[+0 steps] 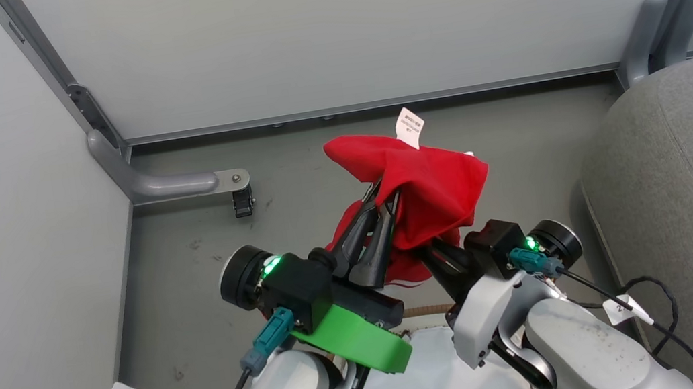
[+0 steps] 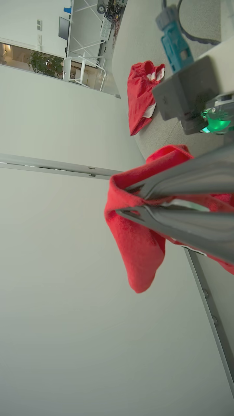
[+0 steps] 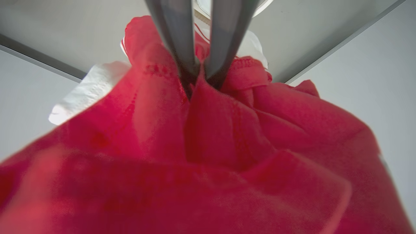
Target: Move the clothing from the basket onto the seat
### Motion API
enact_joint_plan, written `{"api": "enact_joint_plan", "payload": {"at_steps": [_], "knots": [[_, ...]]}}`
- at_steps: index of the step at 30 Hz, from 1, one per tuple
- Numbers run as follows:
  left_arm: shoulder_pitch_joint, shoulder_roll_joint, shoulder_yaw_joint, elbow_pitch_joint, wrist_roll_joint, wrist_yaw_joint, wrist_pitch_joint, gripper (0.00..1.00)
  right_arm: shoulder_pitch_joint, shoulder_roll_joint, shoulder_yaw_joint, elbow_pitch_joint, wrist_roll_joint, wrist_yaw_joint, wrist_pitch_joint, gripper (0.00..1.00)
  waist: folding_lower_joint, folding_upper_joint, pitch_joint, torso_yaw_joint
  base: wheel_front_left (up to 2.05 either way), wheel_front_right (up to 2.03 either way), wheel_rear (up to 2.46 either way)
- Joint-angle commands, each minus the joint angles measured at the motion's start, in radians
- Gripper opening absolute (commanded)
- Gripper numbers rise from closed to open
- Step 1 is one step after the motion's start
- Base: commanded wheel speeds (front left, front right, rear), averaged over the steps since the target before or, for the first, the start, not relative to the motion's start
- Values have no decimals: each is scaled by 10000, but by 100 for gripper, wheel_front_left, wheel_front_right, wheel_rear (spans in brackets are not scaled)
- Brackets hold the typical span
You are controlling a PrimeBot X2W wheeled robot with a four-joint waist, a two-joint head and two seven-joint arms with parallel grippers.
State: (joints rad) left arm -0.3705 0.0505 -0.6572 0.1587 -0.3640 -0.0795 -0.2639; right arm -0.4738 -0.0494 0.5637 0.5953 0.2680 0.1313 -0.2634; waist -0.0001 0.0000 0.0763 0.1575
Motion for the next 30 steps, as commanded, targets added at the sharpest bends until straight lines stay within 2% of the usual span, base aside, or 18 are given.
{"api": "enact_joint_plan", "payload": {"at_steps": [1,16,25,26,27,30], "knots": [[-202,7,-23,-44,-27,21,-5,0,-104,-38,35,75,118,-11,-16,0,1,0,15,-2,0,0,0],[-146,7,106,-57,37,34,-5,0,93,-39,287,145,376,-11,-16,0,1,0,-4,-258,0,0,0],[-28,10,316,-101,3,-30,-3,0,221,-38,106,-387,211,-11,-16,0,1,0,22,-868,0,0,0],[10,11,356,-110,40,9,-5,11,261,-42,74,-453,192,-11,-16,0,1,0,36,-1012,0,0,0],[46,8,353,-52,58,-14,-3,100,286,-39,64,-514,171,-11,-16,0,1,0,45,-1130,0,0,0],[94,10,528,-63,240,-8,-3,100,294,-39,22,-759,153,-11,-18,0,1,0,105,-1672,0,0,0]]}}
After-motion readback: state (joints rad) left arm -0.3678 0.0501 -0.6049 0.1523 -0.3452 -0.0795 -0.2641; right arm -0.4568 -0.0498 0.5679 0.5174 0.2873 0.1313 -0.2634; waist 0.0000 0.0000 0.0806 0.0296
